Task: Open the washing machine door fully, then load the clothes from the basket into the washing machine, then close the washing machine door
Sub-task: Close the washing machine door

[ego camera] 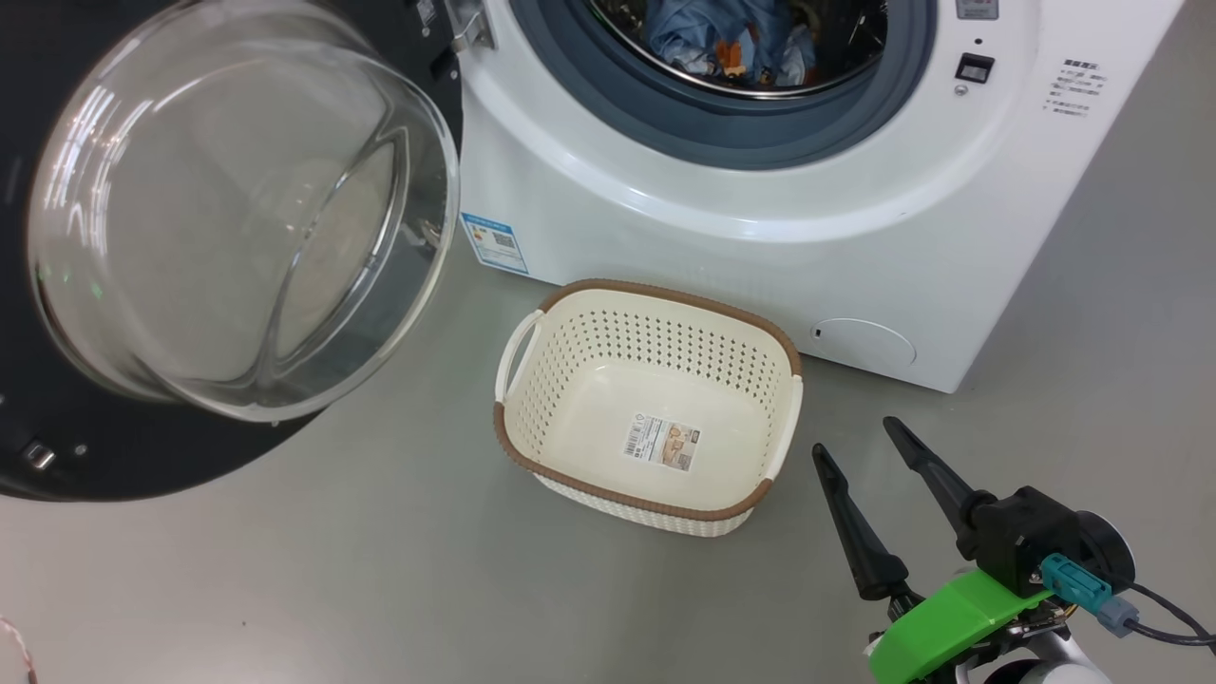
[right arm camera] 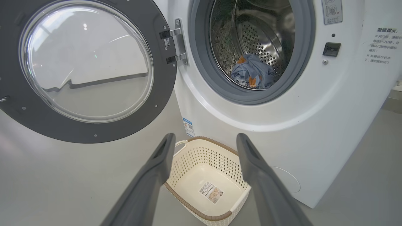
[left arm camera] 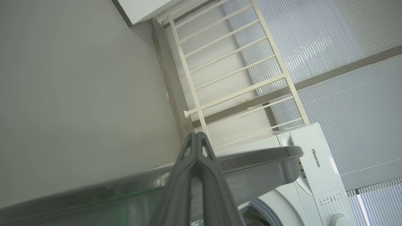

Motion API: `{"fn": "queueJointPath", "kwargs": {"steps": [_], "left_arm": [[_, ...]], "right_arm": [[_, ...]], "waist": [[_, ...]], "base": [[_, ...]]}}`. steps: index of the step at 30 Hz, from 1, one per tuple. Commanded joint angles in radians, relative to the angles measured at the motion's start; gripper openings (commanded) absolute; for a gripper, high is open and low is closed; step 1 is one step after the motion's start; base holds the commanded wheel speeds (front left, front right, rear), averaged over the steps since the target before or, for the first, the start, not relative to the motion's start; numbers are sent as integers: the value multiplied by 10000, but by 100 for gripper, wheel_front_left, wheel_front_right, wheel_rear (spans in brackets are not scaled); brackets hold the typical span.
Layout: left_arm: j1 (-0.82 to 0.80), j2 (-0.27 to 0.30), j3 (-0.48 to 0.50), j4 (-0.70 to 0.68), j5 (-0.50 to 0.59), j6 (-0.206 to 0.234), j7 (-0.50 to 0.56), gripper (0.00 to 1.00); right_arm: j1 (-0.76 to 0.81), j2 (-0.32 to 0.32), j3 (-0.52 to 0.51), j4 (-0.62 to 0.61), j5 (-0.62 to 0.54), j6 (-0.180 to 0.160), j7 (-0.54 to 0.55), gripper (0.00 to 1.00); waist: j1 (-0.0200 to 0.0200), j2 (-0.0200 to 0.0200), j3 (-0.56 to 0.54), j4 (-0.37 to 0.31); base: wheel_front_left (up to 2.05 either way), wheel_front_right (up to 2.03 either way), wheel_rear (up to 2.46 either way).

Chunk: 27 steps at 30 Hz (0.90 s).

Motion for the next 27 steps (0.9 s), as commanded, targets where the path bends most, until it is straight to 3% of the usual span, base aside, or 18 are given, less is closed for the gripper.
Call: {"fn": "queueJointPath", "kwargs": {"steps": [1, 15, 27], "left_arm": [[-357, 789, 169, -103, 101, -151, 180, 0], [-289, 816, -254, 105, 68, -367, 1383, 0], [411, 518, -296, -689, -485, -575, 2715, 0]], "right_arm": [[-110, 24, 303, -292, 50, 88, 12, 100], [-87, 24, 230, -284, 101, 88, -46, 100], [-79, 24, 208, -278, 101, 88, -146, 100]], "waist": [[0, 0, -16, -71], [0, 0, 50, -112], [0, 0, -31, 51]], "base": [[0, 0, 0], [0, 0, 0], [0, 0, 0]]}}
